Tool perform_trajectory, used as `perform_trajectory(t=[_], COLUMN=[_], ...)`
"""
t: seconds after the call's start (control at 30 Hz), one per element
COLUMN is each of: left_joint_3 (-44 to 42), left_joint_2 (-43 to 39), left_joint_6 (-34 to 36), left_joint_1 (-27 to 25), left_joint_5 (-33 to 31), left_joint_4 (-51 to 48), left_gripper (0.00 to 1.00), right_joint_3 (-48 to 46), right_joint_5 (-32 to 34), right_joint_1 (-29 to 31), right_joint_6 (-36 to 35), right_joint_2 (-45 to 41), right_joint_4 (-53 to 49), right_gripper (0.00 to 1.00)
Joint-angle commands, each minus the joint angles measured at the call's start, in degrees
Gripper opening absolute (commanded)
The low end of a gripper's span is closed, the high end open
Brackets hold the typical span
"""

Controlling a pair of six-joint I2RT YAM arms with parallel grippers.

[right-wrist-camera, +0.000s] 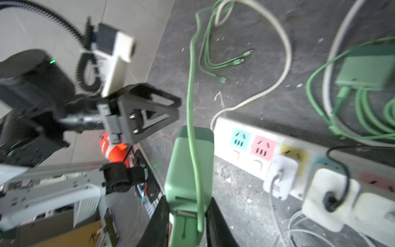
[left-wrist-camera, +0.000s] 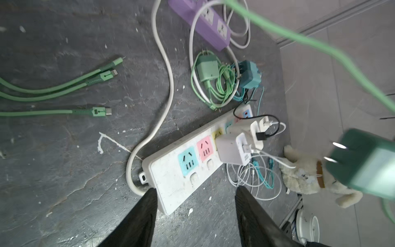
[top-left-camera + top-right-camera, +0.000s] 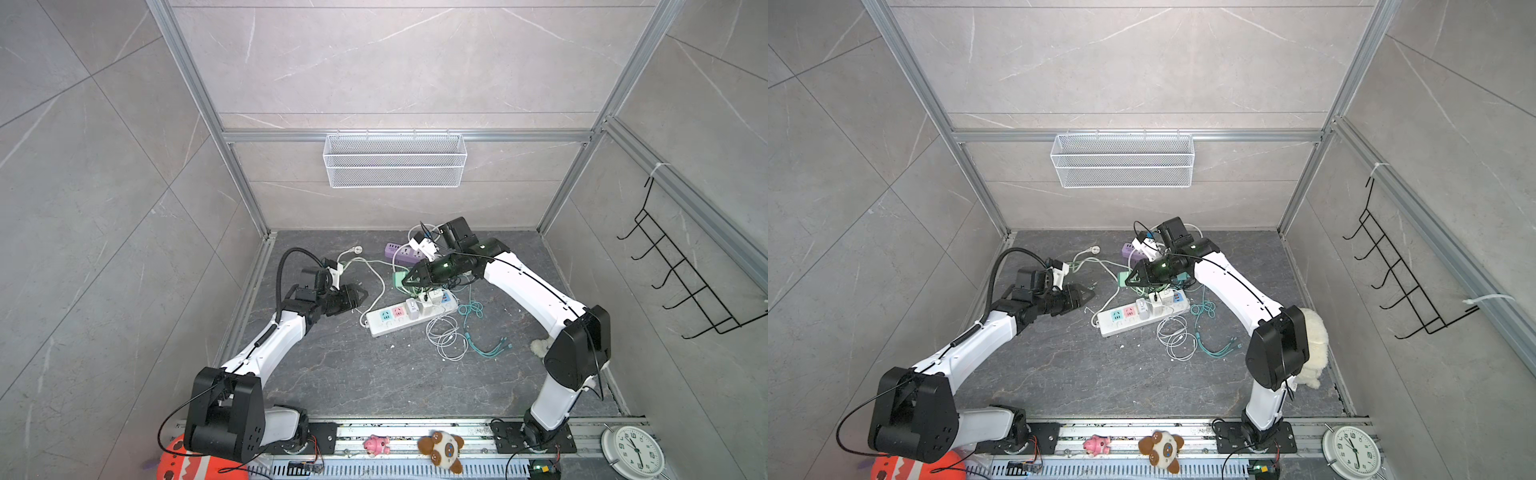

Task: Insert the plug
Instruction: 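Carry the green charger toward the strip with right gripper while left gripper withdraws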

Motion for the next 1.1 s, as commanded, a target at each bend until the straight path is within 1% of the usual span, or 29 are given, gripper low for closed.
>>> perform_trajectory(t=[0.0,0.07,0.17,0.23,0.37,0.5,0.57,0.67,0.77,0.87,0.97,1.07], left_joint_3=[-2.0,-2.6,-1.8,-1.1,0.7,2.2,2.4,2.1,1.3,1.1,0.6,0.6], left_joint_2=[1.0,3.2,7.5,10.5,16.4,20.0,20.8,21.4,22.0,22.8,21.2,19.6], left_joint_6=[3.1,3.4,4.7,5.0,4.7,4.6,4.5,3.7,3.3,3.3,4.2,5.9], left_joint_1=[-0.9,-1.4,-3.0,-3.7,-4.7,-6.8,-7.7,-9.0,-10.1,-10.3,-10.3,-10.3], left_joint_5=[1.8,1.4,1.0,0.8,1.5,1.5,1.3,0.7,0.3,-0.3,-1.7,-6.1], left_joint_4=[7.2,9.1,11.0,12.9,15.8,17.1,17.4,17.8,18.9,19.0,18.7,17.0], left_gripper=[0.60,0.59,0.56,0.53,0.49,0.48,0.47,0.47,0.47,0.47,0.47,0.52], right_joint_3=[1.0,0.5,-2.4,-4.0,-7.5,-8.4,-8.5,-8.9,-8.7,-8.7,-8.1,-6.4], right_joint_5=[-7.5,-6.7,-5.8,-5.1,-2.0,2.5,4.1,8.5,11.5,11.7,12.7,14.5], right_joint_1=[0.2,0.2,0.2,0.2,0.2,0.4,0.6,1.2,2.1,2.5,3.0,3.4], right_joint_6=[-5.5,-5.2,-3.9,-3.6,-3.0,-0.8,0.9,4.3,5.4,6.6,7.9,8.7], right_joint_2=[1.8,1.9,1.5,1.4,1.0,0.6,0.5,0.6,0.4,0.1,0.0,0.6], right_joint_4=[-11.2,-11.9,-9.9,-9.5,-9.0,-8.5,-7.8,-6.9,-7.2,-6.6,-6.1,-7.3], right_gripper=[0.09,0.09,0.09,0.08,0.08,0.08,0.09,0.08,0.08,0.08,0.08,0.07])
